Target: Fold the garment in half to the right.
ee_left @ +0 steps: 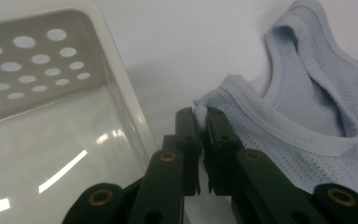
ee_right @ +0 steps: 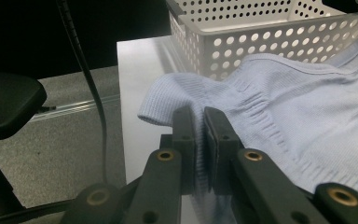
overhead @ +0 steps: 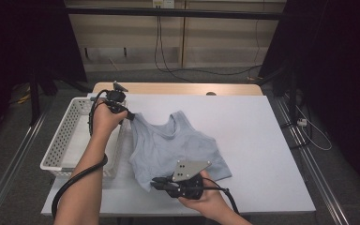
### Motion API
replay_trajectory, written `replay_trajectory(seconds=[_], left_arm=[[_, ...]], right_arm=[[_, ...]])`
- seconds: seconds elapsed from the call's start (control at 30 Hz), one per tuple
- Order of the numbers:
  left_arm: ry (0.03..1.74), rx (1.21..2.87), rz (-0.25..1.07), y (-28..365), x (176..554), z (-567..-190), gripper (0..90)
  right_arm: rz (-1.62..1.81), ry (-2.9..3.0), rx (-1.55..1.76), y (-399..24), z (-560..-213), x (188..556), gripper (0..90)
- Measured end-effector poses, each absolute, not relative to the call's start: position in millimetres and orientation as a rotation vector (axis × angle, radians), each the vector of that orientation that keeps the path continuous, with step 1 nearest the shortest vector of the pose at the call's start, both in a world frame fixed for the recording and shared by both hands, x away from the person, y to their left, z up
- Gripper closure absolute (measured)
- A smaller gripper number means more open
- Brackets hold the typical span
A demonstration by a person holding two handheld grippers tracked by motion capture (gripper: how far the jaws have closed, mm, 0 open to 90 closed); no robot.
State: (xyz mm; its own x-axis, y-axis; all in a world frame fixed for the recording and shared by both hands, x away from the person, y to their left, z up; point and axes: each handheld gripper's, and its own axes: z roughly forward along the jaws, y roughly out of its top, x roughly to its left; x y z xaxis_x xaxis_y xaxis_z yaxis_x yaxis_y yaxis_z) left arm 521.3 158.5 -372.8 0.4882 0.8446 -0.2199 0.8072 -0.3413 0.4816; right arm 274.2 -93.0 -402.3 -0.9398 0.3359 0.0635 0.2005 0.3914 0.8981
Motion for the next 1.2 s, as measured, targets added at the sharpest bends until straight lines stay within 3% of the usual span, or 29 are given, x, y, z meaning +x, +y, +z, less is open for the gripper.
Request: replay_trajectory(seconds=[1.2], left_arm=[[1.351,2.219,0.142,163.8,524.6,-355.1,85.1]], right_arm=[[1.644,2.471,0.507,-77.7,-394.8,274.7,84.7]])
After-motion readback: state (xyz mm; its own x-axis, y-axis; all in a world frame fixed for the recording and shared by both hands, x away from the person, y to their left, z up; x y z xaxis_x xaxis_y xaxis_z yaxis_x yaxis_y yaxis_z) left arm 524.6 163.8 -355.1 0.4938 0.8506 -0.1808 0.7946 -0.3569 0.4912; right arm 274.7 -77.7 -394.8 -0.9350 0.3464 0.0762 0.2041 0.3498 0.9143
